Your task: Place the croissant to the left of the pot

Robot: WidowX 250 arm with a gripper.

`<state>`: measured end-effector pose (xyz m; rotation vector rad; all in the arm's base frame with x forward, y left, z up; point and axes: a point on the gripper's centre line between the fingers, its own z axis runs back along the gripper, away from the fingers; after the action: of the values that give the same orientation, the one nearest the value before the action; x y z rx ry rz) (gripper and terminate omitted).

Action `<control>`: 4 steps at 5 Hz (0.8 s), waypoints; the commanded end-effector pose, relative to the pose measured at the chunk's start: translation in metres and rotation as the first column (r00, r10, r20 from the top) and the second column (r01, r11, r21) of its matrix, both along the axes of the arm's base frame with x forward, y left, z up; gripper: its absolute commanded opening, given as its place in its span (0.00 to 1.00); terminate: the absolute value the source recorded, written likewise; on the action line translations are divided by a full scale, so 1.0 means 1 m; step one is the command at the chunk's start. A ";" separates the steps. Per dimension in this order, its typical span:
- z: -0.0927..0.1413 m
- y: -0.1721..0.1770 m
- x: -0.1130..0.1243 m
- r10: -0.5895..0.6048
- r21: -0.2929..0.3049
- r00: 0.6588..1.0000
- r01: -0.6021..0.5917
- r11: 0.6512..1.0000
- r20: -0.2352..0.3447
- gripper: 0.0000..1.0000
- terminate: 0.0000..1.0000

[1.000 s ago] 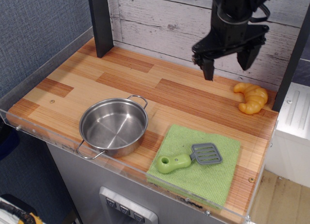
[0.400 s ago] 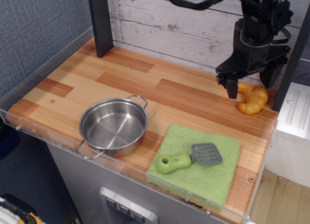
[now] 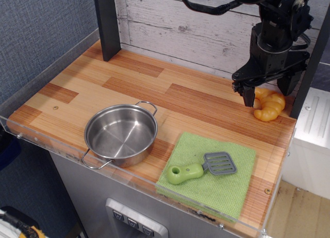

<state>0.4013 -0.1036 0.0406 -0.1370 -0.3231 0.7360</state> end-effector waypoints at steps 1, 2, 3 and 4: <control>0.008 0.007 0.017 0.025 0.003 0.999 -0.025 1.000 0.047 1.00 0.00; 0.003 0.011 0.017 0.042 0.017 0.999 -0.043 0.999 0.035 1.00 0.00; -0.001 0.012 0.017 0.049 0.020 0.998 -0.049 0.999 0.025 1.00 0.00; -0.001 0.010 0.017 0.037 0.024 0.999 -0.038 0.999 0.012 1.00 0.00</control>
<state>0.4104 -0.0930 0.0210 -0.0811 -0.3065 0.7651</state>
